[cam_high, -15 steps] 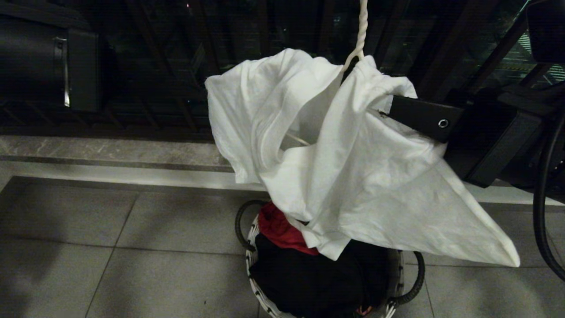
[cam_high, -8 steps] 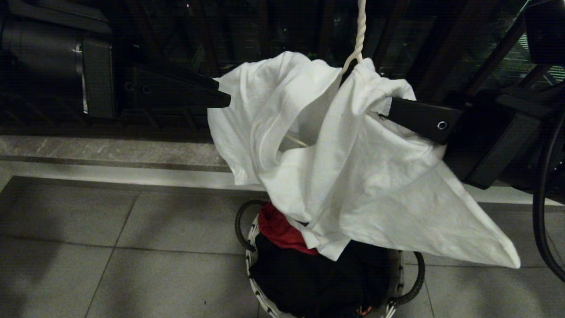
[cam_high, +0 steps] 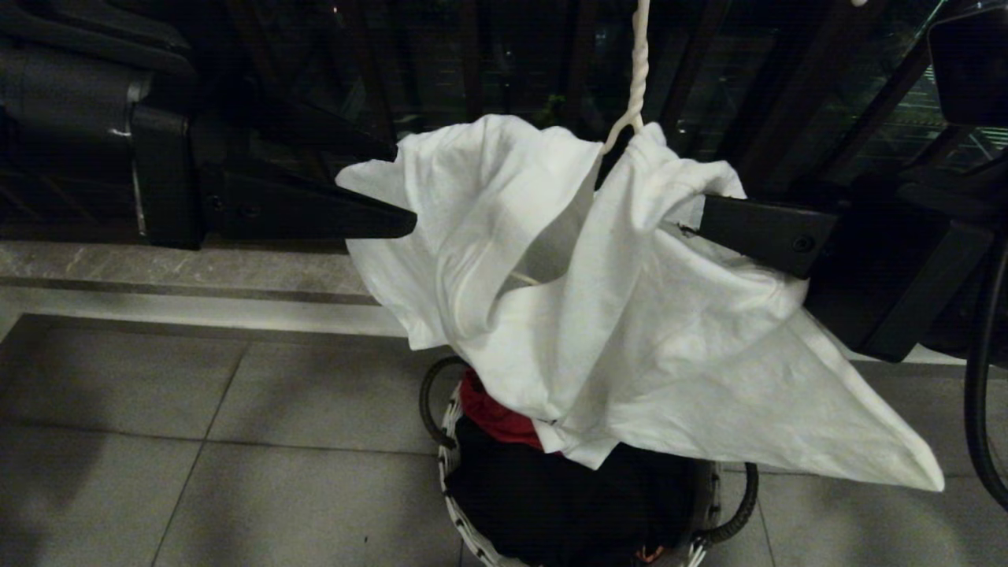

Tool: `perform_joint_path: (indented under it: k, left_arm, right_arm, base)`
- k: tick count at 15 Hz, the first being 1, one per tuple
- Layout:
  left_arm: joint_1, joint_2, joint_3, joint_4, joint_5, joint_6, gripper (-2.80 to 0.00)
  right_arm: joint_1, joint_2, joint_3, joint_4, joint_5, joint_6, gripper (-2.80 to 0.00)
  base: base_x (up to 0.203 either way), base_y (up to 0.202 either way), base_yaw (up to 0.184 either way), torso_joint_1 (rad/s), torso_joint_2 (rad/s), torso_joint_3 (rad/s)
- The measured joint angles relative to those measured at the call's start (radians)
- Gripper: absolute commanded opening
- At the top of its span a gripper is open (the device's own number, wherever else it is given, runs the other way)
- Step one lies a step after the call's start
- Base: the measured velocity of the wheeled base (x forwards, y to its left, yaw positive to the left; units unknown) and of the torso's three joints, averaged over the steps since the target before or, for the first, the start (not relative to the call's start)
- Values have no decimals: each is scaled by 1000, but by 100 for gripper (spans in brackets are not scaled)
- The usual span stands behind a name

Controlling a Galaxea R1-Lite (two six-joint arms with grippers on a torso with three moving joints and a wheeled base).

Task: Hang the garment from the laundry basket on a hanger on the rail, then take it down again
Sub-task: Hang the clothes rack on the clothesline

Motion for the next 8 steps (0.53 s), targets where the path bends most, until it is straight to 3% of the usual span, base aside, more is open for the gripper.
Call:
perform_joint_path:
  k: [3, 8]
  left_arm:
    - [-13, 5, -2, 31, 59, 80, 0]
    - [-34, -14, -25, 35, 89, 93, 0]
  right_arm:
    - [0, -1, 2, 0, 35, 29, -280]
    - [0, -4, 11, 0, 56, 30, -280]
  base:
    - [0, 0, 0, 0, 0, 0]
    - [0, 0, 0, 0, 0, 0]
